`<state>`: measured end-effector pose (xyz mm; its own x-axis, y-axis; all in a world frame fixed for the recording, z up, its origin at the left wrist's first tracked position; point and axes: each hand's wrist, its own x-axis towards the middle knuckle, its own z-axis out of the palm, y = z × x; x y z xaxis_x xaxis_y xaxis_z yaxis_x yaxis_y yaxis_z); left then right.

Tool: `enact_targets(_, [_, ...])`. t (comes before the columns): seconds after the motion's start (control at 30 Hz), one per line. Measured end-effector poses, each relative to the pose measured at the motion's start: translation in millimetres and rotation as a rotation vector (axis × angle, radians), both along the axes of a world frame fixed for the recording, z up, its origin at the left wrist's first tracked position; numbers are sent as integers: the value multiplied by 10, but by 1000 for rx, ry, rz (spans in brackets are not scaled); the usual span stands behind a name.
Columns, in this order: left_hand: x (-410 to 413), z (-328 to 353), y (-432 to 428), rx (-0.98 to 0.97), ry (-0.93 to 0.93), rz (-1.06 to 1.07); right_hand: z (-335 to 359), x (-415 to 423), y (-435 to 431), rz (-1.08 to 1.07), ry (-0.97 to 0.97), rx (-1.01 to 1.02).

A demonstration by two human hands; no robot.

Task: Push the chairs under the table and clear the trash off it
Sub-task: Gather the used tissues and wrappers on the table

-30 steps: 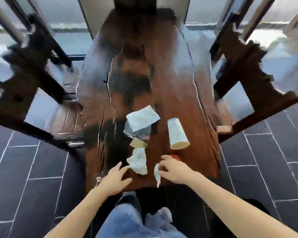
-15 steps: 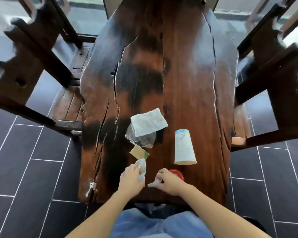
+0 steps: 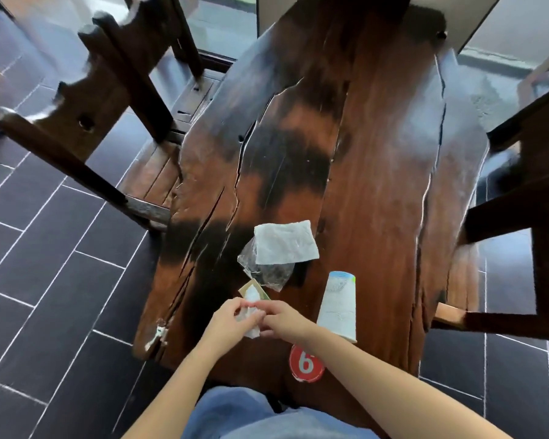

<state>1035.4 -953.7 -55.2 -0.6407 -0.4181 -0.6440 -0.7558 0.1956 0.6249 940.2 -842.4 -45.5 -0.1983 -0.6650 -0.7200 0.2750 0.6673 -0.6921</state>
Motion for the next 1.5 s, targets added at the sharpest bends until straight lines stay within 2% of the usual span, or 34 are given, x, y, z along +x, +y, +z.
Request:
enact_targets(0.1, [-9, -26, -69, 90, -18, -79, -44, -4, -12, 1, -56, 18])
enact_targets(0.2, [-24, -76, -136, 47, 10, -129, -11, -42, -91, -137, -253, 41])
enact_targets(0.23, [-45, -92, -165, 21, 35, -105, 16, -68, -132, -138, -251, 43])
enact_targets(0.3, [-106, -111, -247, -34, 86, -45, 44, -137, -211, -99, -123, 64])
enact_targets(0.4, [-209, -111, -374, -52, 148, 52, -51, -295, -268, -21, 375, 104])
enact_targets(0.47, [-254, -98, -447, -19, 160, 138, -155, -448, -259, 144, 680, 152])
enact_targets(0.5, [-267, -101, -483, 3, 163, 183, -201, -531, -248, 256, 771, 189])
enact_targets(0.57, [-279, -115, -546, 73, 153, 261, -286, -670, -228, 433, 820, 270])
enact_targets(0.67, [-298, -127, -597, 167, 116, 305, -386, -773, -234, 509, 743, 373])
enact_targets(0.77, [-323, -157, -627, 226, 112, 317, -374, -781, -246, 374, 717, 333])
enact_targets(0.87, [-404, -178, -656, 249, 132, 320, -338, -778, -230, -54, 885, 241])
enact_targets(0.93, [-508, -163, -662, 238, 150, 302, -357, -865, -216, -245, 897, 272])
enact_targets(1.03, [-641, -127, -677, 249, 168, 337, -408, -1038, -216, -103, 655, 501])
enact_targets(1.1, [-684, -121, -701, 265, 172, 365, -452, -1098, -225, -18, 532, 563])
enact_targets(1.3, [-680, -152, -705, 284, 108, 396, -478, -1059, -295, -23, 506, 509])
enact_targets(1.37, [-646, -175, -685, 290, 87, 400, -435, -1039, -330, -164, 496, 442])
enact_targets(1.43, [-610, -189, -675, 295, 62, 427, -369, -1034, -341, -434, 488, 346])
enact_targets(1.5, [-572, -199, -681, 318, 50, 466, -286, -1061, -342, -617, 490, 297])
